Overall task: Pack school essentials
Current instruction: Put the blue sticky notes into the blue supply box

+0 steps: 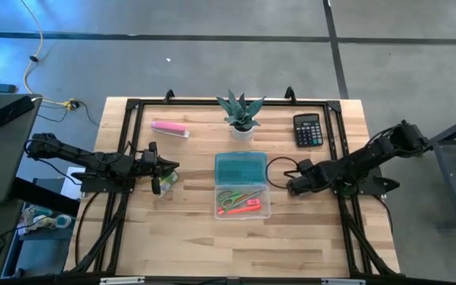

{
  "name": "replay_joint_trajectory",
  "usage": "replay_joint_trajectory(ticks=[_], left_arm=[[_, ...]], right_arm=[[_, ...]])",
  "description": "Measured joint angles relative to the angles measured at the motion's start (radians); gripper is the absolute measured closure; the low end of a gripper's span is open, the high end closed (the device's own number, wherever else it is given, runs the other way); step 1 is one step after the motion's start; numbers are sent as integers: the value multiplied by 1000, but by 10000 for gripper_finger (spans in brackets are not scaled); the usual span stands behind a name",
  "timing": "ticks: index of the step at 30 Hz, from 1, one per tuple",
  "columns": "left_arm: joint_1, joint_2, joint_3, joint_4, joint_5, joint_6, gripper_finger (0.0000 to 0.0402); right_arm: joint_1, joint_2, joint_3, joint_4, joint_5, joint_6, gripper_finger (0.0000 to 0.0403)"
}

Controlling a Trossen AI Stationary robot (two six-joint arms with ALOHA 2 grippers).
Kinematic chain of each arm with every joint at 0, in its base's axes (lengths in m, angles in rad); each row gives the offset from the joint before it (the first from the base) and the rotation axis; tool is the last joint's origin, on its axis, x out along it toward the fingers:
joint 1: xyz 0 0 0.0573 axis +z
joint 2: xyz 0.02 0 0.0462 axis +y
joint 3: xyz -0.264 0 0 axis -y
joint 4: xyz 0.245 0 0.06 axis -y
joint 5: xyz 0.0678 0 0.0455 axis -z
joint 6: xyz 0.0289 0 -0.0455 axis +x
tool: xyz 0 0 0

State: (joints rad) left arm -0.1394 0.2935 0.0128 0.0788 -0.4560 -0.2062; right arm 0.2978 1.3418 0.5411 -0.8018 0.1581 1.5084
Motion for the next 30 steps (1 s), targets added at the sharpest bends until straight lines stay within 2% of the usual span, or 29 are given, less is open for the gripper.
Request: replay_joint_trajectory(ticks=[4,14,25,30], left_arm=[[0,0,0,0,0,0,396],[0,0,0,0,0,0,396],[0,0,0,0,0,0,396],[0,0,0,0,0,0,396]], right_arm=[[13,0,0,3,14,7,76],[71,2,5,27,89,13,77],[124,2,125,-52,194,9,77],[140,1,181,-64,264,-43,77]])
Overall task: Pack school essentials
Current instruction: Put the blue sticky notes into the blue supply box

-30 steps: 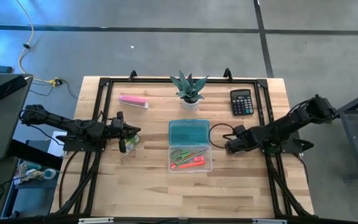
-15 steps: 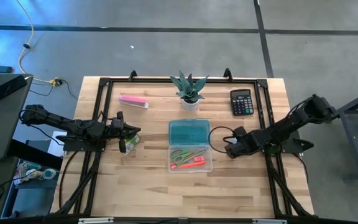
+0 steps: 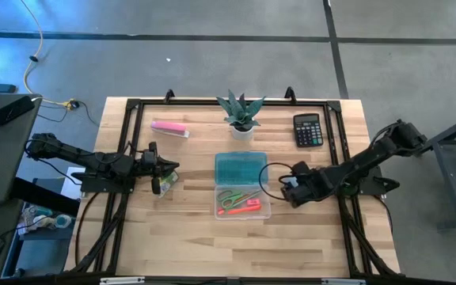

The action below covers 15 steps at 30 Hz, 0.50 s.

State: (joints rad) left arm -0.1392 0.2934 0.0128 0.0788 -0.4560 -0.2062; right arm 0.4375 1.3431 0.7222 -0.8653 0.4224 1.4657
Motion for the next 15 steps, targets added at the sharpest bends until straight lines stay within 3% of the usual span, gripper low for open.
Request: replay_joint_trajectory(ticks=[8,15], left_arm=[[0,0,0,0,0,0,396],[0,0,0,0,0,0,396]], right_arm=[[2,0,100,106,96,-268,77],[1,44,110,466,65,-591,77]])
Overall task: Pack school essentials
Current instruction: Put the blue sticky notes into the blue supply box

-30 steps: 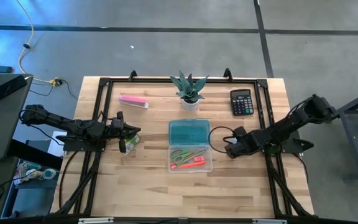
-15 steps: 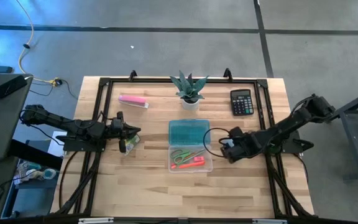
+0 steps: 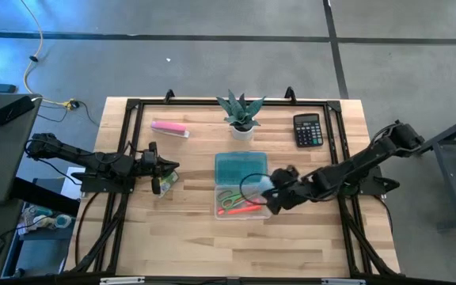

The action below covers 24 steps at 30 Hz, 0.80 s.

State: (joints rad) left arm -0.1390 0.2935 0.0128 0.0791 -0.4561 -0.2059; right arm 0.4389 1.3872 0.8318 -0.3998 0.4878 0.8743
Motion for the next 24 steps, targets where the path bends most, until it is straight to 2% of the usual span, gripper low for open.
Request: replay_joint_trajectory(ticks=[3,6,15,24], left_arm=[[0,0,0,0,0,0,396],[0,0,0,0,0,0,396],[0,1,0,-1,0,0,396],[0,1,0,-1,0,0,396]], right_arm=[[0,57,1,114,-33,-113,77],[0,126,43,129,-59,-201,77],[0,322,297,-156,-82,-382,77],[-13,354,310,-176,-144,-410,77]])
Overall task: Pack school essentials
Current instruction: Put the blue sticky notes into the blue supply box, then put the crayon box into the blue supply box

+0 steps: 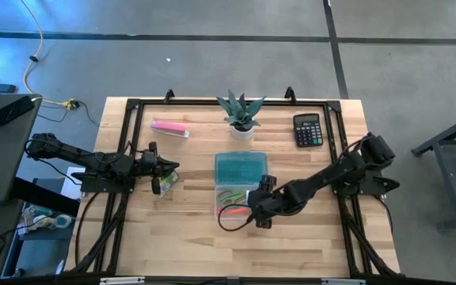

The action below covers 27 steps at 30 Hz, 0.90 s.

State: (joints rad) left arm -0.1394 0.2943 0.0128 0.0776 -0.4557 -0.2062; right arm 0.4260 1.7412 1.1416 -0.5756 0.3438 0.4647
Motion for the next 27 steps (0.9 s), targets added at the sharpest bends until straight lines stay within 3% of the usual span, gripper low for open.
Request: replay_joint_trajectory(ticks=[18,27], left_arm=[[0,0,0,-3,0,0,396],[0,0,0,-3,0,0,396]], right_arm=[[-9,15,-31,62,-26,5,76],[-15,15,-32,48,-1,24,8]])
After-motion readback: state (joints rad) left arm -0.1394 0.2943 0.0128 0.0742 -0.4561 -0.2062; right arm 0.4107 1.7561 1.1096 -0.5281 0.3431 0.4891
